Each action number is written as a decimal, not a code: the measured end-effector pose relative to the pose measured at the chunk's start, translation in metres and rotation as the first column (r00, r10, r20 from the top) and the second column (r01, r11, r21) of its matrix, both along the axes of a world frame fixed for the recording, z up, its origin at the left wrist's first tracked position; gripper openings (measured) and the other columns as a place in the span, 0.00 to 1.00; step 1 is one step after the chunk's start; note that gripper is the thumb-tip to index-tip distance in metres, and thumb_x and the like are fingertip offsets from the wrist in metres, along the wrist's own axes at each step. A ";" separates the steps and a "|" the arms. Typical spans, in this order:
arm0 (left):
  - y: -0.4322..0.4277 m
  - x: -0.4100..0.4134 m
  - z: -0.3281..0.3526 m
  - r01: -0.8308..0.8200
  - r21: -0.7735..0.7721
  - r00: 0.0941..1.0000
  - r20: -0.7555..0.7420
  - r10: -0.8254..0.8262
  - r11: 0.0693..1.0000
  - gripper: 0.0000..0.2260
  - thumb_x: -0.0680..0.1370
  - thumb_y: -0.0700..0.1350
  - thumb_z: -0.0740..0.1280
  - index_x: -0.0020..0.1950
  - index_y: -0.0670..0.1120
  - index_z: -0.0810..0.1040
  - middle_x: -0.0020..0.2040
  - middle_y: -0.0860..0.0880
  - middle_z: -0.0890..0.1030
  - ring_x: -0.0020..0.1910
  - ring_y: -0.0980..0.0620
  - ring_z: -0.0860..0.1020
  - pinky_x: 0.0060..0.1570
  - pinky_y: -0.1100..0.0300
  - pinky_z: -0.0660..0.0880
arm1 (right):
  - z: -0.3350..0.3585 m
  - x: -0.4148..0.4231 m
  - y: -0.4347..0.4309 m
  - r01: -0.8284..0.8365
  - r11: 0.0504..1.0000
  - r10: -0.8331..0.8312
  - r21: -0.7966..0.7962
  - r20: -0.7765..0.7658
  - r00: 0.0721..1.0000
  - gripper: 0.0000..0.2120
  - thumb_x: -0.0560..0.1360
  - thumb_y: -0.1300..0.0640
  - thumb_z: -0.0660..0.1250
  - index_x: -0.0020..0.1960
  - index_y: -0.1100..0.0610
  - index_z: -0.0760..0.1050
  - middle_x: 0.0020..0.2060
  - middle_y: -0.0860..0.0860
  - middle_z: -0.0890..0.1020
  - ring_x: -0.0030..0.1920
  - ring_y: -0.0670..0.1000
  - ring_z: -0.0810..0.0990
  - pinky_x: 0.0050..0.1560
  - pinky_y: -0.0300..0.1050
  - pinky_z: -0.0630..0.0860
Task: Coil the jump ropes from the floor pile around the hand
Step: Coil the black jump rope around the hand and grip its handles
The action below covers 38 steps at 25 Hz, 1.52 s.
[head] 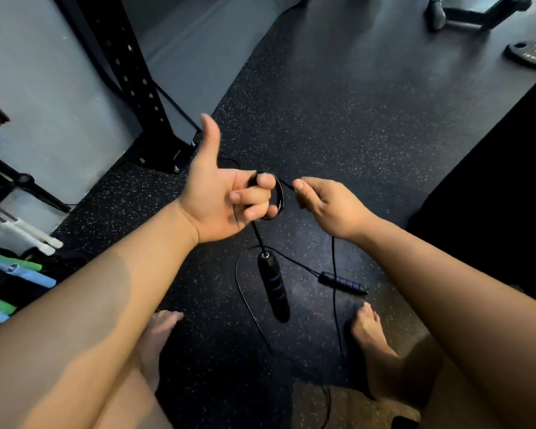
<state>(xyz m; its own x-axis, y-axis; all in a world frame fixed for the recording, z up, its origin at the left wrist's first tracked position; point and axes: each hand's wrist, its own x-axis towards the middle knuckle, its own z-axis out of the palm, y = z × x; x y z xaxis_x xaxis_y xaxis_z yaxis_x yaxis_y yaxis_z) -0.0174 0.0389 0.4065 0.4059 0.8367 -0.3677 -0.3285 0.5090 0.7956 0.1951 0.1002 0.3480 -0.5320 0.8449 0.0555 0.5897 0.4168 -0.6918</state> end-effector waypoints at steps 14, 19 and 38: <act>0.016 -0.001 -0.023 -0.304 0.363 0.718 -0.520 0.463 0.881 0.46 0.74 0.76 0.36 0.68 0.46 0.75 0.50 0.47 0.87 0.55 0.49 0.85 0.68 0.50 0.59 | 0.021 -0.033 -0.032 -0.263 0.815 0.267 -0.516 -0.068 0.961 0.17 0.85 0.49 0.57 0.45 0.55 0.78 0.29 0.51 0.65 0.25 0.46 0.64 0.25 0.44 0.72; 0.002 0.004 -0.027 0.245 0.065 0.554 -0.828 -0.085 0.967 0.54 0.62 0.84 0.34 0.41 0.46 0.86 0.44 0.48 0.88 0.56 0.52 0.82 0.75 0.44 0.57 | 0.033 -0.026 -0.021 -0.211 0.879 0.172 -0.428 -0.129 0.977 0.20 0.83 0.46 0.59 0.39 0.53 0.79 0.26 0.50 0.66 0.23 0.48 0.64 0.22 0.42 0.67; 0.003 -0.007 -0.006 -0.274 0.119 0.946 0.211 0.245 0.954 0.53 0.66 0.84 0.38 0.47 0.40 0.80 0.33 0.48 0.73 0.39 0.44 0.78 0.62 0.52 0.73 | -0.010 -0.020 -0.018 -0.072 0.896 0.019 -0.438 -0.124 0.992 0.24 0.84 0.46 0.55 0.46 0.65 0.76 0.28 0.52 0.71 0.31 0.52 0.71 0.40 0.61 0.79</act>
